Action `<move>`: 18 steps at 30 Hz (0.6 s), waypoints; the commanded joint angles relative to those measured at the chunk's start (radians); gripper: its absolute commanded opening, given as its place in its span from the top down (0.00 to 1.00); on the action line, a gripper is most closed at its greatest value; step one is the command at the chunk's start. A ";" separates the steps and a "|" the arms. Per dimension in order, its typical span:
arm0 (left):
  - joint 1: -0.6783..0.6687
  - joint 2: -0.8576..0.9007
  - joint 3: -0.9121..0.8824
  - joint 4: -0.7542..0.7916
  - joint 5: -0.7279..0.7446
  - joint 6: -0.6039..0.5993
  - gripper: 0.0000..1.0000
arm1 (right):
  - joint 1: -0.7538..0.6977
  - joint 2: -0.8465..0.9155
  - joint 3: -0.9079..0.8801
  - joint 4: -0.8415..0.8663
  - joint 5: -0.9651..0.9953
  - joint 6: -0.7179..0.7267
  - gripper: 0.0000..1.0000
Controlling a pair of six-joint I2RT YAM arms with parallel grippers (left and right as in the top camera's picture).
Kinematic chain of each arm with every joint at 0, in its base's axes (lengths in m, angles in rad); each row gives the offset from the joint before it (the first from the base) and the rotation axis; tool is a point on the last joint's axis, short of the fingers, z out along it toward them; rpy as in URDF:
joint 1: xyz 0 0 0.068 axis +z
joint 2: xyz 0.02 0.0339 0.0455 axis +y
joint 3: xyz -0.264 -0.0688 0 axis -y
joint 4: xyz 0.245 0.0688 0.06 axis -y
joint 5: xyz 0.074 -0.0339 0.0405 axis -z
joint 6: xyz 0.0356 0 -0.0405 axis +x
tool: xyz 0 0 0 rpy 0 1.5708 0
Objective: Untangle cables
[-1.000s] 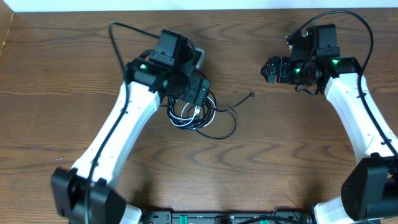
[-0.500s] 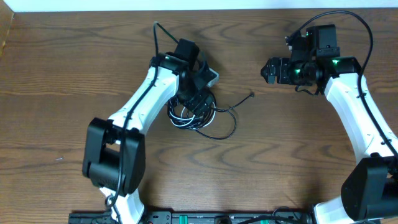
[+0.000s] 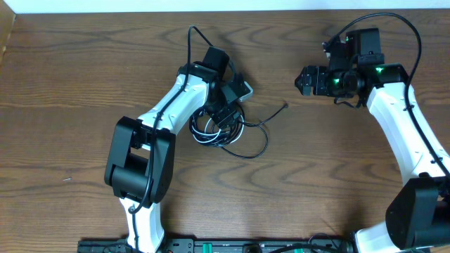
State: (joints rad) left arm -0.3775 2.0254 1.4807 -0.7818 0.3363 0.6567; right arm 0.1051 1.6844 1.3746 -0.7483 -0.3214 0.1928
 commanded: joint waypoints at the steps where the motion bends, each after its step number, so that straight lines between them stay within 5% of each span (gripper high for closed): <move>1: -0.002 0.008 -0.004 0.002 0.019 0.070 0.42 | 0.005 0.003 0.018 -0.003 -0.006 -0.016 0.07; 7: -0.002 0.008 -0.004 0.003 0.019 0.082 0.51 | 0.014 0.003 0.018 -0.004 -0.006 -0.016 0.07; 18: -0.021 -0.136 -0.003 0.016 0.019 0.176 0.51 | 0.015 0.003 0.018 0.004 -0.006 -0.015 0.07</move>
State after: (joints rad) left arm -0.3851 1.9575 1.4796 -0.7639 0.3389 0.7719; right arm 0.1108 1.6844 1.3746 -0.7467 -0.3214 0.1928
